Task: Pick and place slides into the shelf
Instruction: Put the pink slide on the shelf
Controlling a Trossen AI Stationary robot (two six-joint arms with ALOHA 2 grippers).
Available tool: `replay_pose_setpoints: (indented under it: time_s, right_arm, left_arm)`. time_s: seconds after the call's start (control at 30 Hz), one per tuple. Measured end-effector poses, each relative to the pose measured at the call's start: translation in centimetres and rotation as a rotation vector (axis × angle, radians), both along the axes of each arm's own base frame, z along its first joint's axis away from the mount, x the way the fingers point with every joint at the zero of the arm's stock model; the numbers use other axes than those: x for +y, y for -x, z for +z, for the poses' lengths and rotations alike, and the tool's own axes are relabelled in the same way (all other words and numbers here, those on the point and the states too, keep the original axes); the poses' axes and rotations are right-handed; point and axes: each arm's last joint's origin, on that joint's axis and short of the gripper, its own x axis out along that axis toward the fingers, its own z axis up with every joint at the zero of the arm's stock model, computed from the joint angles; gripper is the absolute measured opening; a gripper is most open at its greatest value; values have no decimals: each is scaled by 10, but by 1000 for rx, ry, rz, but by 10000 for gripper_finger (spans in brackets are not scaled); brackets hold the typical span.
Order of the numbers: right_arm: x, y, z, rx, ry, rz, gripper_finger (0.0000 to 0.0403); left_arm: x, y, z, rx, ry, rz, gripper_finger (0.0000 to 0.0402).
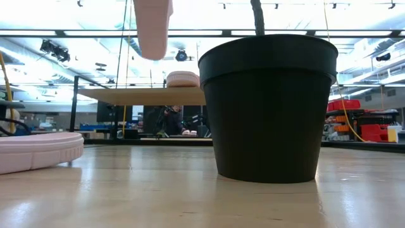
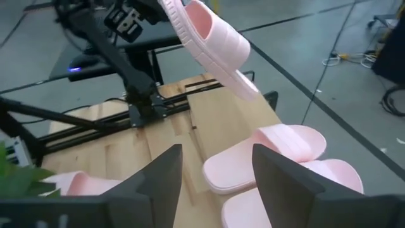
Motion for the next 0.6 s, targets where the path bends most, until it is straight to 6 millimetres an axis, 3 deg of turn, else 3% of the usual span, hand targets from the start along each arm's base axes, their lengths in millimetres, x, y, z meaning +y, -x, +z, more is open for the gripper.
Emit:
replay_pose_setpoints:
  time_s: [0.33,0.6]
  right_arm:
    - [0,0,-1,-5,-41,-26,185]
    - [0,1,-3,18,-43,-27,174]
  left_arm:
    - [38,27,-20,-3,41,109,52]
    - [54,49,-32,-12,144,88,52]
